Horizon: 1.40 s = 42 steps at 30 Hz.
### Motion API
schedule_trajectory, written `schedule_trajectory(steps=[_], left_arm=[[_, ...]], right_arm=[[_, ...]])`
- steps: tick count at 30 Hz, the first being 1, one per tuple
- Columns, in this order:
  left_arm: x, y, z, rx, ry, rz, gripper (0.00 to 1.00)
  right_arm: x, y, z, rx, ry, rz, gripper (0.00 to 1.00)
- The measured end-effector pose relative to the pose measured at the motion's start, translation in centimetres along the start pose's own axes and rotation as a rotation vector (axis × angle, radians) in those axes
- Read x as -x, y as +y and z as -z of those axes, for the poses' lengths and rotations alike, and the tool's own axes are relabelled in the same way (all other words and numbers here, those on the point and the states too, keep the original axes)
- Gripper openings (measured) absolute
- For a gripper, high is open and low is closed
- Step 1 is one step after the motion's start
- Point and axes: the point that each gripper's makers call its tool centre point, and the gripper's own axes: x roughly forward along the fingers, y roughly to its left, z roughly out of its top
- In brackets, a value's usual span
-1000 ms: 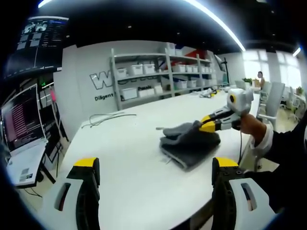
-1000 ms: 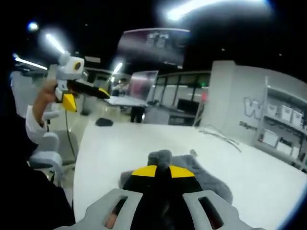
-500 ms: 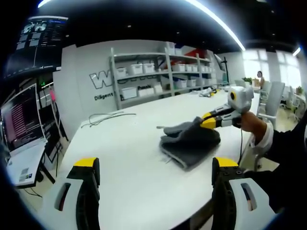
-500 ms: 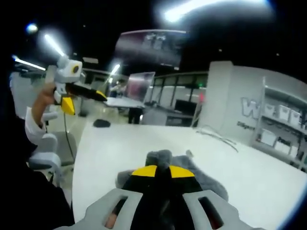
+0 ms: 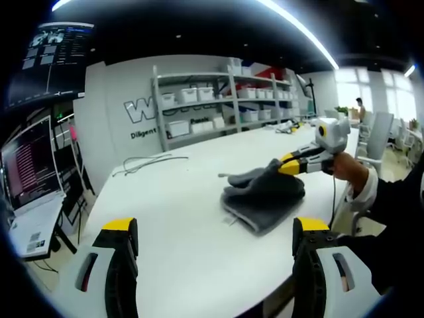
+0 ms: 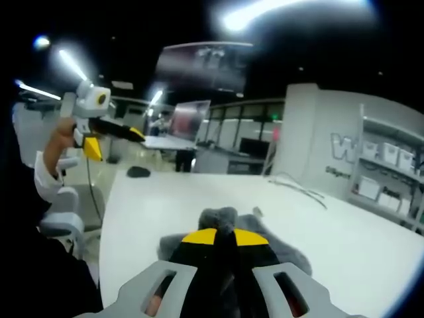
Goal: Open the folded towel by lifting each exposed corner and separating the folded layers until the towel lies flat within the target outline without major curled edges
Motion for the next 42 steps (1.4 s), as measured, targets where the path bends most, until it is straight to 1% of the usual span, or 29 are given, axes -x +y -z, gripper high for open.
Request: schedule_trajectory(steps=[13, 17, 26, 42], left_arm=[[0.1, 0.2, 0.0, -0.006, 0.002, -0.010, 0.95], [0.1, 0.2, 0.0, -0.007, 0.002, -0.011, 0.95], [0.2, 0.0, -0.1, -0.005, -0.001, -0.003, 0.95], [0.1, -0.1, 0.2, -0.009, 0.006, -0.006, 0.95]], right_arm=[[0.4, -0.9, -0.2, -0.006, -0.005, 0.017, 0.03], [0.4, -1.4, -0.3, -0.007, -0.006, 0.025, 0.03], [0.6, -1.6, -0.3, -0.008, -0.008, 0.031, 0.03], [1.2, -2.1, -0.2, -0.014, -0.008, 0.044, 0.03]])
